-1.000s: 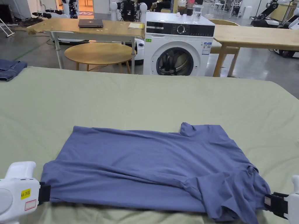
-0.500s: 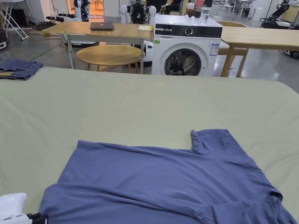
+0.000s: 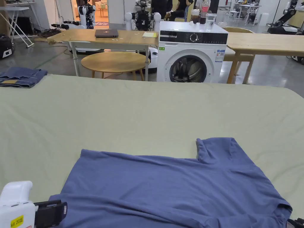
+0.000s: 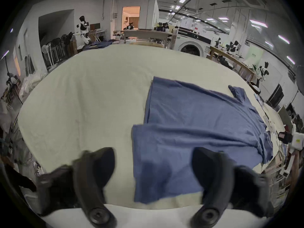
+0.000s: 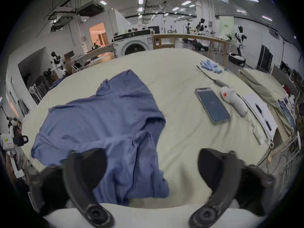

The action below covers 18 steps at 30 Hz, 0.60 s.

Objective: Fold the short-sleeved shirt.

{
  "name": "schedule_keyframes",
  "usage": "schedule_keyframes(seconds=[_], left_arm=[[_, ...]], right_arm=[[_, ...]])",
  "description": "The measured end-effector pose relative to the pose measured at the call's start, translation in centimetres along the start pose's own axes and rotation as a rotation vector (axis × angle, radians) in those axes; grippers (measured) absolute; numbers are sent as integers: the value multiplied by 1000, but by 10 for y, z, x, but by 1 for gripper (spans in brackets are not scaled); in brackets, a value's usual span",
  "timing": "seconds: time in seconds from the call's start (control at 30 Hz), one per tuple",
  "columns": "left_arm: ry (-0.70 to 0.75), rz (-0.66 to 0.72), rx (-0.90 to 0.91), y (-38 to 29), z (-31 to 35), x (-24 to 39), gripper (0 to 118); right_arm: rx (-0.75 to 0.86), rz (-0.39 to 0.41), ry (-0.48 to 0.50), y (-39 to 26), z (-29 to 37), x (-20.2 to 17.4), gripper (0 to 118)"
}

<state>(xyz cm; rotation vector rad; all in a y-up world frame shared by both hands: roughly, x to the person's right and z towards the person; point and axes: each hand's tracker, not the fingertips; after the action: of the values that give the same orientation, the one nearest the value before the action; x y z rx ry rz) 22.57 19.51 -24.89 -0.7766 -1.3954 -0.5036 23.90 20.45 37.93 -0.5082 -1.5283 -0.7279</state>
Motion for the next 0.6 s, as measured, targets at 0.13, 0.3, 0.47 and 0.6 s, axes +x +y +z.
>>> schedule_keyframes(seconds=[0.13, 0.3, 0.47, 0.6], left_arm=[[-5, -32, 20, 35, -22, 16, 3], [-21, -53, 19, 88, -64, 36, 3], [45, -112, -37, 141, -136, 41, 80], [101, -99, -130, 158, -190, 36, 110]], right_arm=[[13, 9, 0, 22, -19, -9, 0], [16, 21, 9, 40, -42, -22, 0], [4, 35, 13, 57, -64, -27, 0], [-15, 39, -2, 64, -80, -26, 0]])
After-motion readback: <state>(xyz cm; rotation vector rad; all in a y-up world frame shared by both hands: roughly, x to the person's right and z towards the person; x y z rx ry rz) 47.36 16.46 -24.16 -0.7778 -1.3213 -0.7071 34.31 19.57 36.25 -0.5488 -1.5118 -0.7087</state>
